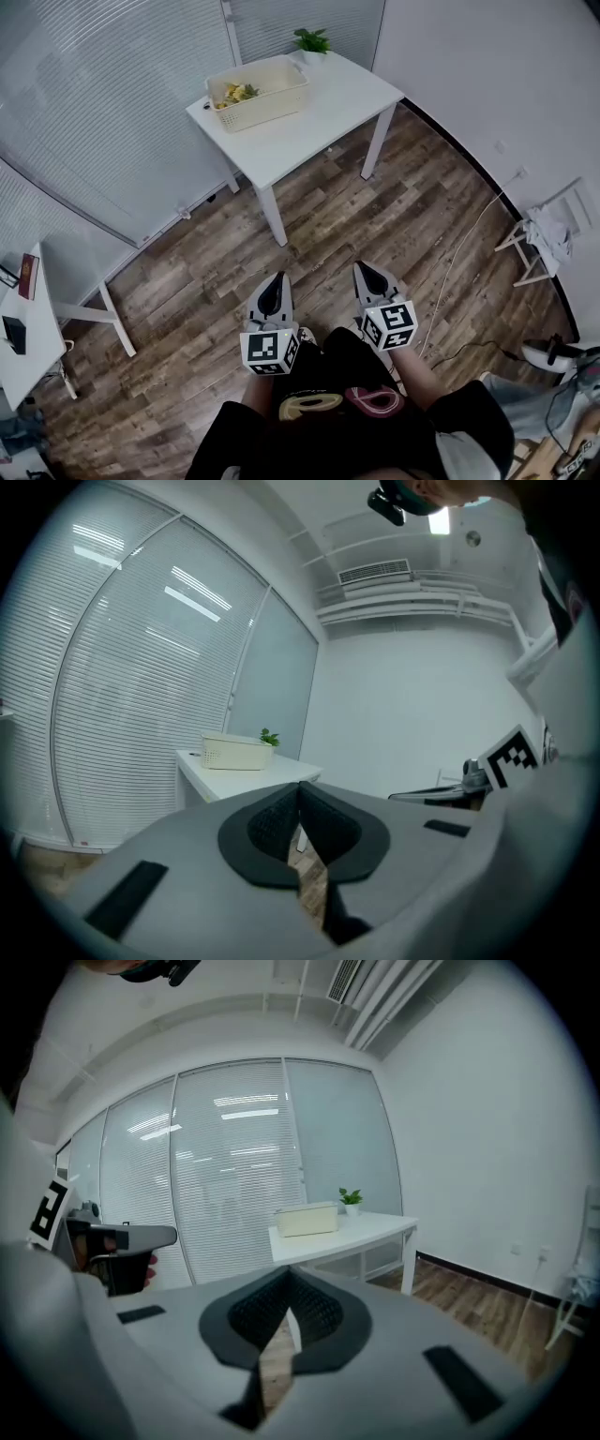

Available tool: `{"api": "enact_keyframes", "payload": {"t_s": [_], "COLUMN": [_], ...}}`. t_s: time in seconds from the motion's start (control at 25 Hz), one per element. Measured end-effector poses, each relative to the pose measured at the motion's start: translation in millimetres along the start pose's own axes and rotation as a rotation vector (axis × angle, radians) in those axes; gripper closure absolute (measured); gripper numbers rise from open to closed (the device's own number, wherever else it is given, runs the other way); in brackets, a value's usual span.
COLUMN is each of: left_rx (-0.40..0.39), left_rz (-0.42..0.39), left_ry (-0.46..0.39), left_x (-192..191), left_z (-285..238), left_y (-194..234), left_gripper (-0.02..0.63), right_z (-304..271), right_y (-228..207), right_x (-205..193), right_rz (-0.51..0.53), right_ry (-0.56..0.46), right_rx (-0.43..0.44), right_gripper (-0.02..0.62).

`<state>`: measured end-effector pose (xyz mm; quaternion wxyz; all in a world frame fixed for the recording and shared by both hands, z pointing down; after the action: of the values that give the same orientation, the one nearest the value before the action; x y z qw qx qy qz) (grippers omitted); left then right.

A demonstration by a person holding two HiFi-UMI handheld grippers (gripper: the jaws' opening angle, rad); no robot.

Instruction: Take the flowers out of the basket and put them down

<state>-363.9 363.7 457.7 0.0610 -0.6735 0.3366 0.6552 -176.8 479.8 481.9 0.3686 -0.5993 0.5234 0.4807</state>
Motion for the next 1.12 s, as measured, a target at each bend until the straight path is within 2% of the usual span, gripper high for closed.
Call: {"api": "enact_keyframes", "payload": {"t_s": [0.52, 0.92, 1.12], "left_rx": [0.05, 0.126, 0.155], "left_rz": [0.006, 0.036, 0.049], "left_ry": [0.014, 0.03, 0.006], "left_x": [0, 4, 16], "left_z": [-17, -78, -115], "left_y": [15, 14, 9], "left_gripper": [0.589, 0.589, 0.589], "right_z": [-20, -78, -116], "right_y": [-5, -63, -97], "right_x": [2, 15, 25], "right_rz": [-0.028, -0.027, -0.007], "right_ry": [-0.004, 0.016, 0.023], "right_rx": [0.055, 0.11, 0.163], "right_gripper": [0.586, 0.586, 0.586]}}
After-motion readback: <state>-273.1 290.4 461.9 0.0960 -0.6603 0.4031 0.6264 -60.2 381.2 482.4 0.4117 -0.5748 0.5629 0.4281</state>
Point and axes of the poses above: the fingertips, and each gripper's own axes: z backward along the fingers, y to its left, x out of its top, the point moved 7 cm from there along z, backward along the fingers, and after that the axes turned 11 degrees about z, right-handed, at the moved point
